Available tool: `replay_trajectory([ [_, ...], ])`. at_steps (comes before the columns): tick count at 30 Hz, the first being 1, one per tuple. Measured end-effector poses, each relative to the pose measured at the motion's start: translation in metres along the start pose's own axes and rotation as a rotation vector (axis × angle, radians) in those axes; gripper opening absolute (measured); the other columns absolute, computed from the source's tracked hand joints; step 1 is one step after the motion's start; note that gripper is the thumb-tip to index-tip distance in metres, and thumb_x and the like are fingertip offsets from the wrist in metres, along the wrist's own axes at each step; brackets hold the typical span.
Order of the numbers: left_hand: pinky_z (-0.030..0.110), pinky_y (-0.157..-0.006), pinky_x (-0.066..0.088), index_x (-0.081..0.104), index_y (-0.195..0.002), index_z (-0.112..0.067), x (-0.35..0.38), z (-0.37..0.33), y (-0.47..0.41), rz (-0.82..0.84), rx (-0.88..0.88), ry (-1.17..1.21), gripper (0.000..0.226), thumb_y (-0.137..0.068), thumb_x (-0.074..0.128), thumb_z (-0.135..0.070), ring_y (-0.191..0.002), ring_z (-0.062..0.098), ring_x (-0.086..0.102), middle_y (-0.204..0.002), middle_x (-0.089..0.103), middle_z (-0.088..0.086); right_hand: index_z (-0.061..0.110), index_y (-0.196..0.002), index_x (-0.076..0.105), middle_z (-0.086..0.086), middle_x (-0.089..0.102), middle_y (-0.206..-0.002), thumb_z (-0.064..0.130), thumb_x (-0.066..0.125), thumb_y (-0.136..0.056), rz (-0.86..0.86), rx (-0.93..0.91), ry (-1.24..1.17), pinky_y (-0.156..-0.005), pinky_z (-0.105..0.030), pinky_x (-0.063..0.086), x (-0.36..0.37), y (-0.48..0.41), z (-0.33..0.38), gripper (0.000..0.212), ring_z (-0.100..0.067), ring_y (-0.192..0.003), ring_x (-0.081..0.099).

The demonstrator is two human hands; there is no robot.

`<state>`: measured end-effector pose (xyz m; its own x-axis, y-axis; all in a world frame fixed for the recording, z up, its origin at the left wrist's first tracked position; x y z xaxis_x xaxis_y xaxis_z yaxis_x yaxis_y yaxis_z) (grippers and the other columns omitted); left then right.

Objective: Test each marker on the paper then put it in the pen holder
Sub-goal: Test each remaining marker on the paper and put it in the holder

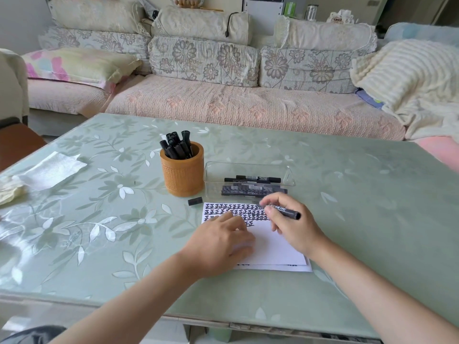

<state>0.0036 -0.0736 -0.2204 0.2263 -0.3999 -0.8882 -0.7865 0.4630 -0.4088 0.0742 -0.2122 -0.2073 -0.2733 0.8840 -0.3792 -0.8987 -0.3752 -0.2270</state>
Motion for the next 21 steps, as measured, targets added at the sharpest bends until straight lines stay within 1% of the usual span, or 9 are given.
replay_trajectory([
  [2, 0.031, -0.069, 0.047, 0.068, -0.106, -0.033, 0.002, 0.003, 0.001, 0.022, -0.026, -0.017, 0.028, -0.089, 0.054, -0.050, -0.090, 0.017, 0.052, -0.100, 0.056, -0.008, 0.024, -0.101, 0.069, 0.000, 0.072, -0.083, 0.013, 0.062, -0.089, 0.007, 0.095, -0.108, -0.046, -0.025, 0.044, 0.003, 0.002, -0.006, 0.018, -0.020, -0.063, 0.067],
  [3, 0.031, -0.071, 0.045, 0.067, -0.108, -0.033, 0.003, 0.004, 0.001, 0.034, -0.037, -0.021, 0.031, -0.089, 0.053, -0.052, -0.092, 0.017, 0.051, -0.102, 0.055, -0.008, 0.022, -0.098, 0.070, -0.003, 0.073, -0.084, 0.011, 0.063, -0.087, 0.001, 0.126, -0.115, -0.044, -0.024, 0.043, 0.003, 0.003, -0.010, 0.018, -0.021, -0.065, 0.069],
  [6, 0.031, -0.074, 0.044, 0.065, -0.112, -0.033, 0.005, 0.004, 0.003, 0.052, -0.052, -0.021, 0.035, -0.089, 0.050, -0.054, -0.093, 0.017, 0.051, -0.104, 0.055, -0.007, 0.017, -0.079, 0.069, -0.010, 0.069, -0.071, 0.001, 0.069, -0.083, -0.053, 0.190, -0.101, -0.045, -0.022, 0.044, 0.003, 0.001, -0.019, 0.016, -0.023, -0.055, 0.064],
  [9, 0.032, -0.077, 0.046, 0.064, -0.114, -0.033, 0.005, 0.005, 0.003, 0.064, -0.073, -0.001, 0.036, -0.088, 0.051, -0.054, -0.095, 0.017, 0.051, -0.106, 0.054, -0.008, 0.015, -0.066, 0.061, -0.014, 0.063, -0.059, 0.007, 0.074, -0.080, -0.058, 0.182, -0.041, -0.047, -0.029, 0.044, 0.003, -0.002, -0.023, 0.021, -0.022, -0.044, 0.054],
  [10, 0.033, -0.077, 0.046, 0.064, -0.114, -0.033, 0.006, 0.006, 0.003, 0.069, -0.080, 0.003, 0.036, -0.088, 0.051, -0.055, -0.096, 0.017, 0.050, -0.106, 0.054, -0.008, 0.017, -0.064, 0.059, -0.012, 0.062, -0.057, 0.008, 0.074, -0.080, -0.058, 0.180, -0.026, -0.047, -0.029, 0.042, 0.003, -0.002, -0.024, 0.024, -0.021, -0.044, 0.052],
  [13, 0.031, -0.078, 0.044, 0.064, -0.115, -0.034, 0.006, 0.007, 0.003, 0.074, -0.105, 0.012, 0.038, -0.087, 0.050, -0.055, -0.097, 0.016, 0.050, -0.106, 0.053, -0.009, 0.023, -0.060, 0.053, 0.003, 0.057, -0.053, 0.008, 0.072, -0.079, -0.051, 0.171, 0.032, -0.047, -0.023, 0.036, 0.004, -0.004, -0.027, 0.030, -0.016, -0.046, 0.046],
  [14, 0.030, -0.078, 0.044, 0.063, -0.116, -0.035, 0.006, 0.007, 0.003, 0.077, -0.112, 0.013, 0.038, -0.087, 0.050, -0.056, -0.097, 0.016, 0.049, -0.106, 0.053, -0.010, 0.023, -0.060, 0.051, 0.005, 0.056, -0.053, 0.008, 0.071, -0.079, -0.048, 0.164, 0.047, -0.046, -0.021, 0.034, 0.004, -0.004, -0.027, 0.031, -0.014, -0.047, 0.044],
  [18, 0.028, -0.080, 0.042, 0.063, -0.116, -0.035, 0.006, 0.008, 0.003, 0.090, -0.126, 0.016, 0.039, -0.087, 0.049, -0.056, -0.098, 0.014, 0.048, -0.107, 0.053, -0.010, 0.022, -0.061, 0.048, -0.002, 0.054, -0.058, 0.008, 0.070, -0.079, -0.044, 0.148, 0.041, -0.049, -0.023, 0.032, 0.005, -0.004, -0.027, 0.031, -0.014, -0.051, 0.040],
  [21, 0.026, -0.079, 0.039, 0.063, -0.117, -0.035, 0.006, 0.008, 0.003, 0.094, -0.136, 0.024, 0.039, -0.087, 0.049, -0.056, -0.099, 0.014, 0.047, -0.107, 0.053, -0.010, 0.021, -0.061, 0.049, -0.001, 0.054, -0.059, 0.009, 0.071, -0.080, -0.029, 0.150, 0.037, -0.049, -0.022, 0.031, 0.006, -0.003, -0.027, 0.031, -0.013, -0.051, 0.039],
])
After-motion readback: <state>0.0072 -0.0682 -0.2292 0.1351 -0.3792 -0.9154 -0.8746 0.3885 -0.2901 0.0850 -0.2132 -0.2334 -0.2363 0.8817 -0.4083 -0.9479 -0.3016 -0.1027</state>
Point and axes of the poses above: each hand's wrist, its own y-axis away from the middle knuckle, its own x-axis out of the palm, z = x × y, the point moved 8 cm from there along -y, towards the middle knuckle
